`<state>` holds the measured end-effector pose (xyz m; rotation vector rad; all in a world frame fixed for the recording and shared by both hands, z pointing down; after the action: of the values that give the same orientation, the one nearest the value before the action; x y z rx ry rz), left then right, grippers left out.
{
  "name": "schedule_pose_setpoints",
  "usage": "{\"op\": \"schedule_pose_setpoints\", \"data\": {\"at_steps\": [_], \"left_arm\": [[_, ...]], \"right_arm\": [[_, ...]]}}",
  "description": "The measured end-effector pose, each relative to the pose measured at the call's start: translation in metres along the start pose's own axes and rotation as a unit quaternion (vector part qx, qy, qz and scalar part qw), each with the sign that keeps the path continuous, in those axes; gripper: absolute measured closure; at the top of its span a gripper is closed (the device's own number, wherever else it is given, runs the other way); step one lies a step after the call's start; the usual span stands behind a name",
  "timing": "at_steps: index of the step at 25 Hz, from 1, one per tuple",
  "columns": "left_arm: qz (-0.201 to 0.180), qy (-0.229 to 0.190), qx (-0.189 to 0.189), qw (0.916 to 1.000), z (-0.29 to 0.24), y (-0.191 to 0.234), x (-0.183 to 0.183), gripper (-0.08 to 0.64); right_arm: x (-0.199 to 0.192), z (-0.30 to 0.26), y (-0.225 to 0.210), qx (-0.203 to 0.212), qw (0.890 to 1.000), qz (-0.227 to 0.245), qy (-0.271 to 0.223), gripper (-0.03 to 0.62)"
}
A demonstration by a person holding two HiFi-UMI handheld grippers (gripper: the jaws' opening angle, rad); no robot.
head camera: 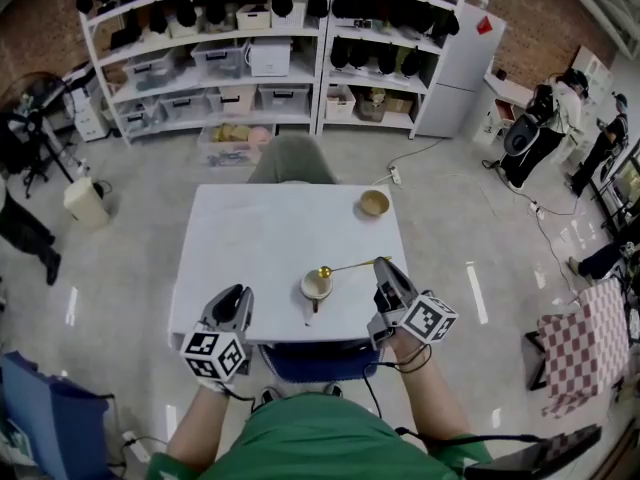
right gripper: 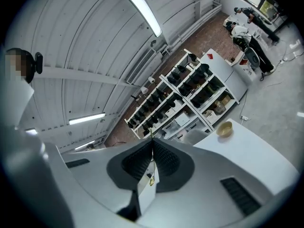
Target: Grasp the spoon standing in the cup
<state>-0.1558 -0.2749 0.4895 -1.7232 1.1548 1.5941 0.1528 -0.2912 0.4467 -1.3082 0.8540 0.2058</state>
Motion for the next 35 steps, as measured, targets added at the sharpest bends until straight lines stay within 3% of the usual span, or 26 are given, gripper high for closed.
{"op": "schedule_pose_setpoints", "data": {"at_steps": [10,14,35], "left_arm": [[-0.021,-0.037,0.014,0.9990,-0.001,0.003,0.043,0.477],[-0.025,-0.043,0.012,0.9987,0.002,0.001,0.046,0.477],[-0.024,-0.029,0.010,0.9992,-0.009,0.002,0.047,0.477]], "right_arm": [[0.025,0.008,0.026,0.037,0.999,-0.004,-0.026,0.565],[0.029,0.011,0.037,0.052,0.998,0.009,-0.034,0.565],[0.029,0.008,0.028,0.051,0.998,-0.021,-0.032,0.565]]}}
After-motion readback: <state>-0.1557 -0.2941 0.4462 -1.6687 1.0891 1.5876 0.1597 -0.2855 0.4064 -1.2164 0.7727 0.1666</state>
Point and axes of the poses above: the fingertips, and each gripper's own axes: z backward along the fingers, y to its left, x out of its top, the point moved 2 cm from there along z, backward along the fingers, and after that the axes turned 8 degrees about -z, right-handed, at the moved point
